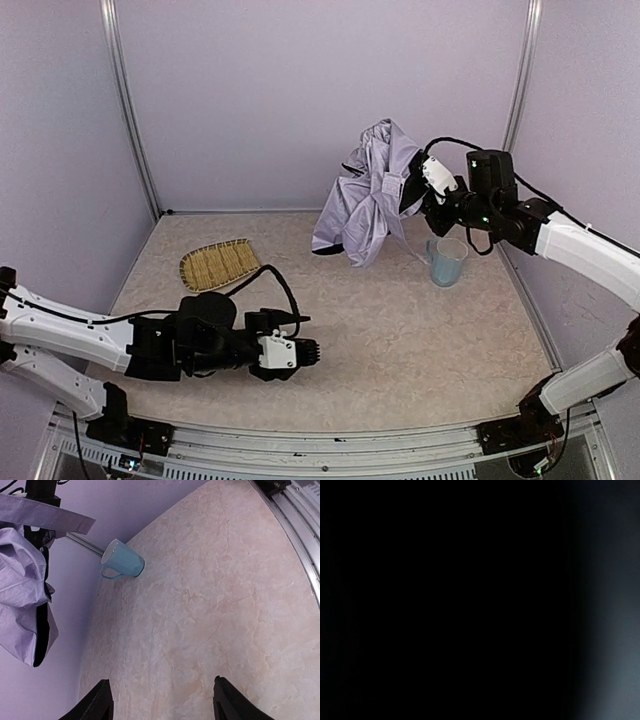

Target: Put away the umbrella

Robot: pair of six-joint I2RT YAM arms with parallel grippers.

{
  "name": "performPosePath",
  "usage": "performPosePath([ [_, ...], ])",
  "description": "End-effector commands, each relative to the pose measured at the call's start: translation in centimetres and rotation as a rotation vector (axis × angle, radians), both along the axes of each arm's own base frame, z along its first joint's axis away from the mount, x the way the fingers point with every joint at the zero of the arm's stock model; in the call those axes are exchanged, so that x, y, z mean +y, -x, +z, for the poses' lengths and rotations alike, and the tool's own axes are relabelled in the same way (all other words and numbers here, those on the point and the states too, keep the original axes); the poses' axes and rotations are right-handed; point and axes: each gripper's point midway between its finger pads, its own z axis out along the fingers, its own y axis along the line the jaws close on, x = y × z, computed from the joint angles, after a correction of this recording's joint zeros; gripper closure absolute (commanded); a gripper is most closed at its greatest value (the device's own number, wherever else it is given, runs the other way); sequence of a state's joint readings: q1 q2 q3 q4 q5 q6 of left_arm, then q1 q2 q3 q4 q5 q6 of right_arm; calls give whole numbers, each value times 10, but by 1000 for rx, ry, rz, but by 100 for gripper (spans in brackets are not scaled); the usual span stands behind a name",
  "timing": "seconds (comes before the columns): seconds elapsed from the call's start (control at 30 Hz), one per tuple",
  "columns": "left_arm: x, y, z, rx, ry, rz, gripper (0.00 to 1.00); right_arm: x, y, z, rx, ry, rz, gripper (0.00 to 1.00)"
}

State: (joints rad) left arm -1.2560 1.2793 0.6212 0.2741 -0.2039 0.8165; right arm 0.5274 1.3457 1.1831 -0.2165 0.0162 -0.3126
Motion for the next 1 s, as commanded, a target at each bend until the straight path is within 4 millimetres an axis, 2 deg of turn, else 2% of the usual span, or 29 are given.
performPosePath([
  [0.0,-1,12,43,159,217,-145,36,13,10,57,-207,-44,89,100],
  [0.07,-3,16,76,288,376,-236,43,16,11,60,-224,-37,103,100],
  [0.13,-7,33,103,386,498,-385,52,19,10,63,-230,-35,107,100],
  [0.2,-15,45,114,432,562,-480,56,22,8,66,-231,-41,112,100],
  [0.23,-19,43,118,448,594,-487,57,25,8,68,-230,-48,120,100],
  [0.3,-30,27,117,470,651,-447,55,31,8,73,-232,-64,137,100],
  [0.4,-44,3,116,488,731,-417,47,44,11,78,-236,-73,168,100],
  [0.63,-78,-17,120,573,763,-500,34,69,20,88,-259,-52,217,100],
  [0.8,-87,-30,115,611,791,-496,25,78,22,89,-263,-50,236,100],
  [0.97,-94,-47,101,624,792,-432,22,87,27,91,-265,-56,261,100],
])
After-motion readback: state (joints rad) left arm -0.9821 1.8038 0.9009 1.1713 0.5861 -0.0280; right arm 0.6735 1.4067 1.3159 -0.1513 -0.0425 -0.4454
